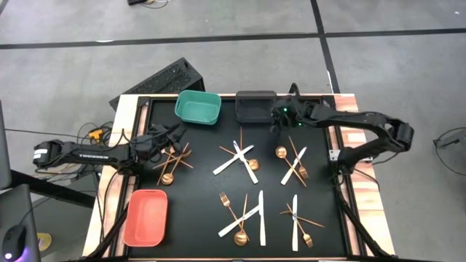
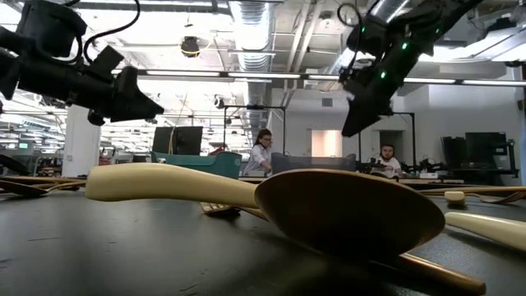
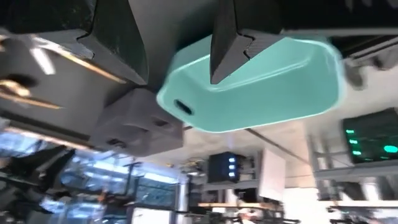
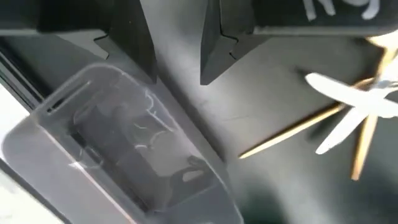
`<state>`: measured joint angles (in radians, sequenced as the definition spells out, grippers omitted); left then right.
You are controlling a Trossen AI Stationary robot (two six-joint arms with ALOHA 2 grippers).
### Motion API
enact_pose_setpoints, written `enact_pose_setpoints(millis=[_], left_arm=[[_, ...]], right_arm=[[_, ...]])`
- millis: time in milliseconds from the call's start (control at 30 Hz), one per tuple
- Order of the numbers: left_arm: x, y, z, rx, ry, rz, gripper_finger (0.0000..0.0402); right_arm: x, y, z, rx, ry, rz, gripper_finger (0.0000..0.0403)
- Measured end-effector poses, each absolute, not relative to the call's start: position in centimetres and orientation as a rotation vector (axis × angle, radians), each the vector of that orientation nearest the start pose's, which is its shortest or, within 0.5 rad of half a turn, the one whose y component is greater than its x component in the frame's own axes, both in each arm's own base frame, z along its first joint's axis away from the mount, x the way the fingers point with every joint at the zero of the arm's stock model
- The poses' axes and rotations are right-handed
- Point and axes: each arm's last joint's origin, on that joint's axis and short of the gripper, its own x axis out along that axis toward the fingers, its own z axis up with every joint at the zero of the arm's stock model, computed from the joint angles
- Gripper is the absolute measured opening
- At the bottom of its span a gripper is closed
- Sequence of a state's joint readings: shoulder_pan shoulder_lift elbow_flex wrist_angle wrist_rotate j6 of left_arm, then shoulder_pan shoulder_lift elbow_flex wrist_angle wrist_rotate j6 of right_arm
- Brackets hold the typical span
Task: Sort silverware by color (type)
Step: Put the gold spoon into the black bin
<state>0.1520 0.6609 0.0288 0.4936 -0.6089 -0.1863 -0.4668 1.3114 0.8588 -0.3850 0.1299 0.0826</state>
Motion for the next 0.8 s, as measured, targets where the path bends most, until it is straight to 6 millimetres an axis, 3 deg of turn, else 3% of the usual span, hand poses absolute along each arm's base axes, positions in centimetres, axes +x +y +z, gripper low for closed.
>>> enact_pose_setpoints(millis=[100, 333, 500, 667, 800], left_arm=[[13.3, 2.9, 15.7, -0.161, 0.062, 0.711, 0.0160], [13.4, 1.1, 15.0, -0.167, 0.120, 0.643, 0.0160], [13.2, 1.0, 15.1, -0.149, 0.101, 0.728, 0.0160], [13.4, 0.8, 15.5, -0.182, 0.068, 0.659, 0.0160], [13.4, 0.8, 15.3, -0.171, 0.091, 0.637, 0.0160]], right_arm=[[23.1, -10.7, 24.3, 0.245, 0.829, -0.571, 0.0152], [23.3, -7.1, 24.0, 0.272, 0.919, -0.485, 0.0152], [23.9, -6.4, 24.1, 0.218, 0.894, -0.436, 0.0152], [24.1, -6.2, 24.1, 0.266, 0.865, -0.476, 0.0152], [23.9, -5.5, 23.0, 0.262, 0.890, -0.490, 0.0152]])
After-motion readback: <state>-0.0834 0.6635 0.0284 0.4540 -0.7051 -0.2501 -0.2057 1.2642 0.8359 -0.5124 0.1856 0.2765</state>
